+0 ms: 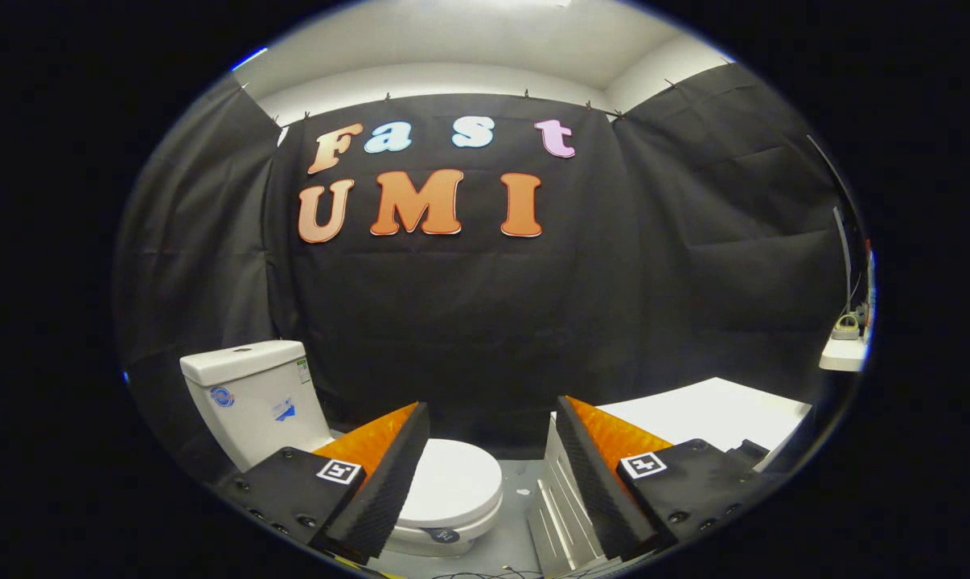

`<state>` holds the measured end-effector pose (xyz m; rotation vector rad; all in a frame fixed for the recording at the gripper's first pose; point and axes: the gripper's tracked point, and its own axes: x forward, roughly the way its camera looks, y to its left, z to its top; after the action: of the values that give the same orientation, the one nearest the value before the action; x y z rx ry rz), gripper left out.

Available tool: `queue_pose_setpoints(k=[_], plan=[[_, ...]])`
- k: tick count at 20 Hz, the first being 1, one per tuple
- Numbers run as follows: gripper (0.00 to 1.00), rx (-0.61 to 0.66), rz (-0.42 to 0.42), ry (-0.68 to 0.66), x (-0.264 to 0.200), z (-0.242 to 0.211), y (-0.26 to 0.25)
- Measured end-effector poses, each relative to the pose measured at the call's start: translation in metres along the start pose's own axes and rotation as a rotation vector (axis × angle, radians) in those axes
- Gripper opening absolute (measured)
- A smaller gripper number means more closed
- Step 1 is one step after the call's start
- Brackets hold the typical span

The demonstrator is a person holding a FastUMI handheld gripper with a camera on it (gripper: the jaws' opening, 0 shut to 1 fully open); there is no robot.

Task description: Open the toilet lid.

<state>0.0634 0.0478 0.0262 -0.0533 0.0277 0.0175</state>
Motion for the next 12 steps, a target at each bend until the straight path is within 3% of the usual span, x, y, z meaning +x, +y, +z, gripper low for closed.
queue_pose_setpoints(k=[6, 12], plan=[[0.98, 0.005, 0.060, -0.001, -0.002, 0.013, 0.037], [0.98, 0.022, 0.064, -0.034, -0.001, 0.025, 0.050]])
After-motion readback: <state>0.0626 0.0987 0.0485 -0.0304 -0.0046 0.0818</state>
